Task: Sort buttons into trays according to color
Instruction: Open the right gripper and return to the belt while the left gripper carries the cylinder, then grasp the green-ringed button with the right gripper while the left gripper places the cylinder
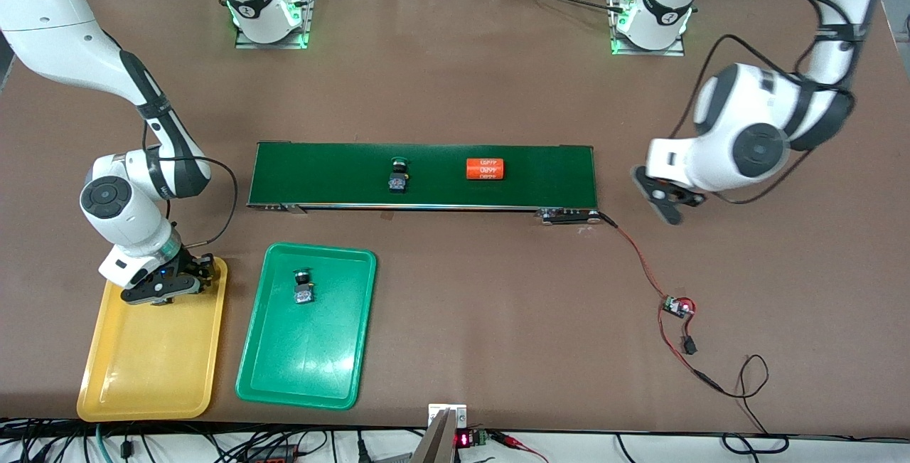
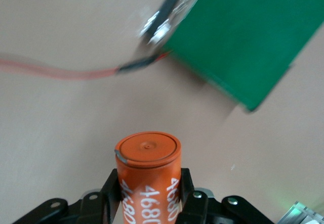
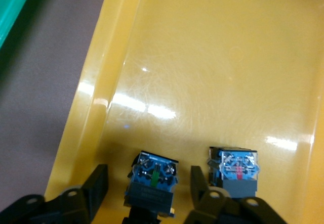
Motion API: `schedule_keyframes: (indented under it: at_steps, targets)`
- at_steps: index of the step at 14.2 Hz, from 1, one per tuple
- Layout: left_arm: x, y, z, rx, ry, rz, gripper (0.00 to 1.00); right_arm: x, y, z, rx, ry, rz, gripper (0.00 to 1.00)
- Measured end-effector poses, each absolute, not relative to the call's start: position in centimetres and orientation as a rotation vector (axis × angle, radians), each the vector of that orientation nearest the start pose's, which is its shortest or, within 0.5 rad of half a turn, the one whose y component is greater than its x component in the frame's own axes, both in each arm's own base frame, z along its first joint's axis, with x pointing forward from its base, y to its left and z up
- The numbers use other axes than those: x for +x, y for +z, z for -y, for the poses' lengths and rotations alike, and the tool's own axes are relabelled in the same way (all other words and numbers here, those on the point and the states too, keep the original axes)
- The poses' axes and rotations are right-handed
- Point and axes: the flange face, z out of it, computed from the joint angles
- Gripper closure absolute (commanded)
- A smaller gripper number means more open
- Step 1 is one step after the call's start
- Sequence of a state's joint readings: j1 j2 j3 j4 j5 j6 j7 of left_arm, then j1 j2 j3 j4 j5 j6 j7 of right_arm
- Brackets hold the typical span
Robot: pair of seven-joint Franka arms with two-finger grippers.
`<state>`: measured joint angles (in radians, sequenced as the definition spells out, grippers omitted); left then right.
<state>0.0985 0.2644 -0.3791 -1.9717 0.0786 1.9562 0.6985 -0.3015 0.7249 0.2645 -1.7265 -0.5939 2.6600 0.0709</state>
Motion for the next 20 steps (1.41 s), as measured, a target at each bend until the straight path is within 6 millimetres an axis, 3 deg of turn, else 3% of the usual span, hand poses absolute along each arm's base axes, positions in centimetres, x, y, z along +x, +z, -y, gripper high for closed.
schedule_keyframes:
  at_steps: [1,3,6,10,13,14,15,17,20]
  targets:
    - [54.6,32.9,17.5,-2.758,0.356,-1.634,0.80,68.8,20.0,2.9,-3.239,-0.435,0.494,0.00]
    - [53.8,32.6,21.8,-2.706,0.288,-1.745,0.80,68.9,20.6,2.3,-3.230,-0.456,0.483,0.00]
    - [53.1,30.8,25.5,-2.646,0.224,-1.867,0.80,68.6,22.7,-0.3,-3.209,-0.451,0.387,0.00]
    - [52.1,27.9,28.5,-2.451,0.224,-2.019,0.78,64.9,26.9,-7.7,-3.170,-0.326,0.232,0.00]
    - [51.3,27.4,29.9,-2.390,0.232,-2.072,0.73,60.9,29.3,-13.1,-3.158,-0.203,0.122,0.00]
    - [51.3,27.1,29.8,-2.369,0.236,-2.079,0.48,59.6,29.8,-14.8,-3.165,-0.159,0.091,0.00]
    - [51.3,26.9,29.8,-2.360,0.241,-2.082,0.00,58.4,30.2,-16.3,-3.165,-0.123,0.061,0.00]
    - [51.3,26.6,29.7,-2.356,0.251,-2.089,0.00,56.2,30.5,-18.9,-3.150,-0.052,0.023,0.00]
    - [51.6,26.8,29.5,-2.359,0.243,-2.085,0.00,53.8,30.4,-21.1,-3.138,0.026,0.000,0.00]
